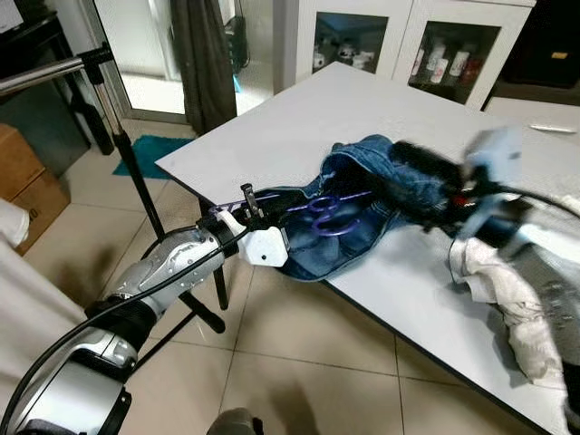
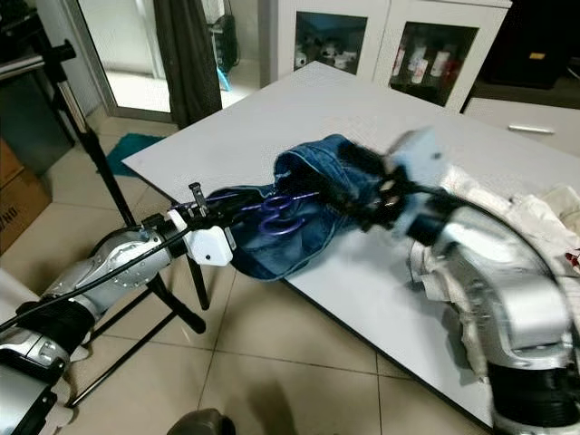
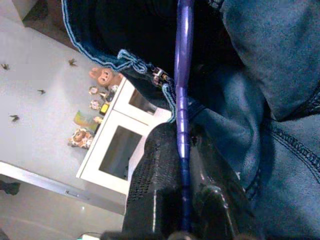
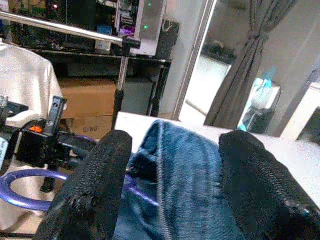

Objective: Hang hanger

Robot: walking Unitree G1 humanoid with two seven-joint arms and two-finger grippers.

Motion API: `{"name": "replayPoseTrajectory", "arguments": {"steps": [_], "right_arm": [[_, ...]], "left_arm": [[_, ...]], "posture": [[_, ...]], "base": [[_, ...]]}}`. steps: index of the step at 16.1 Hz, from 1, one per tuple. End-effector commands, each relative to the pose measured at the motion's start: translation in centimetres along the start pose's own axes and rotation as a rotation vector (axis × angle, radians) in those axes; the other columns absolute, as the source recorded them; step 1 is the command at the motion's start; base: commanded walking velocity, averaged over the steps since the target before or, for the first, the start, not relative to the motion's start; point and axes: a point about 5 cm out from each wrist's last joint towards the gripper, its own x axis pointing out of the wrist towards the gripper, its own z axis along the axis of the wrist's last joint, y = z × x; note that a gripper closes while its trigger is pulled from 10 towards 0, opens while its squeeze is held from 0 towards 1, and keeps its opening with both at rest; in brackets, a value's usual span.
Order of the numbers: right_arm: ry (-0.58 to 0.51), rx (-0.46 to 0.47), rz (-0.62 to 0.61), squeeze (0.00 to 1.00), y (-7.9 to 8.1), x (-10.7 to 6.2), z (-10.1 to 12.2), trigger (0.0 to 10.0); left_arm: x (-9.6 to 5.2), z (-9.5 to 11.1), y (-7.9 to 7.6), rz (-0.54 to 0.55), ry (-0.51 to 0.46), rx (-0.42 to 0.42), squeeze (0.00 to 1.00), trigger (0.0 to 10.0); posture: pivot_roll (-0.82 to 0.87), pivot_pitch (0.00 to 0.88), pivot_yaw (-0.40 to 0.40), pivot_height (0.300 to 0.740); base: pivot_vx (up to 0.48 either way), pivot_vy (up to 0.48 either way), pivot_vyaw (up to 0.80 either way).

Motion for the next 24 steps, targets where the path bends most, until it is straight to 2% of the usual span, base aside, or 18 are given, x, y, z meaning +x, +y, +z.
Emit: {"name": "replayPoseTrajectory", "arguments": {"steps": [1, 2, 3, 5, 6, 7, 9, 10, 15, 19, 24], "right_arm": [[-0.001, -0.077, -0.033, 0.0, -0.9, -0.8, 0.4, 10.0], [0.07, -0.193, -0.07, 0.0, -1.7, -1.1, -0.2, 10.0], [0.173, -0.359, -0.101, 0.0, -2.6, -1.6, -1.0, 10.0], [0.328, -0.633, -0.066, 0.0, -3.4, -2.3, -2.2, 10.0], [0.376, -0.725, -0.009, 0.0, -3.2, -2.4, -2.7, 10.0], [0.38, -0.77, 0.036, 0.0, -2.8, -2.1, -2.8, 10.0], [0.376, -0.839, 0.099, 0.0, -2.1, -1.5, -2.9, 10.0], [0.351, -0.875, 0.094, 0.0, -2.3, -0.7, -2.7, 10.0], [0.341, -0.984, 0.181, 0.0, -2.2, 0.1, -3.2, 10.0], [0.343, -0.997, 0.273, 0.0, -1.5, 0.6, -4.2, 10.0], [0.365, -1.001, 0.329, 0.0, -0.9, 0.9, -5.4, 10.0]], "left_arm": [[0.3, 0.1, 0.6, 0.011, -0.012, 0.017, 0.0, 10.0], [0.3, 0.1, 0.6, 0.011, -0.012, 0.017, 0.0, 10.0], [0.3, 0.1, 0.6, 0.01, -0.014, 0.017, 0.0, 10.0], [0.3, 0.1, 0.6, 0.007, -0.017, 0.019, 0.0, 10.0], [0.3, 0.0, 0.6, 0.004, -0.017, 0.022, 0.0, 10.0], [0.3, 0.0, 0.7, 0.0, -0.019, 0.027, 0.0, 10.0], [0.3, 0.1, 0.7, -0.017, -0.03, 0.043, 0.0, 10.0], [0.4, 0.2, 0.6, -0.038, -0.044, 0.061, 0.0, 10.0], [0.5, 0.5, 0.7, -0.087, -0.083, 0.112, 0.0, 10.0], [1.1, 0.9, 1.1, -0.078, -0.105, 0.121, 0.0, 10.0], [1.9, 1.3, 1.3, -0.034, -0.12, 0.097, 0.0, 10.0]], "posture": [[0.18, 0.0, -0.006, 0.74], [0.18, 0.0, -0.006, 0.74], [0.18, 0.0, -0.006, 0.74], [0.18, 0.0, -0.006, 0.74], [0.17, 0.0, -0.002, 0.74], [0.17, 0.0, -0.001, 0.74], [0.17, 0.0, -0.001, 0.74], [0.17, 0.0, -0.003, 0.74], [0.18, 0.0, -0.005, 0.74], [0.18, 0.0, -0.004, 0.74], [0.18, 0.0, -0.004, 0.74]], "base": [[0.0, 0.0, 0.0], [0.0, 0.0, 0.0], [0.0, 0.0, 0.0], [0.0, 0.0, 0.0], [0.0, 0.0, 0.0], [0.0, 0.0, 0.0], [0.0, 0.0, 0.0], [0.0, 0.0, 0.0], [0.0, 0.0, 0.0], [0.0, 0.0, 0.0], [0.0, 0.0, 0.0]]}}
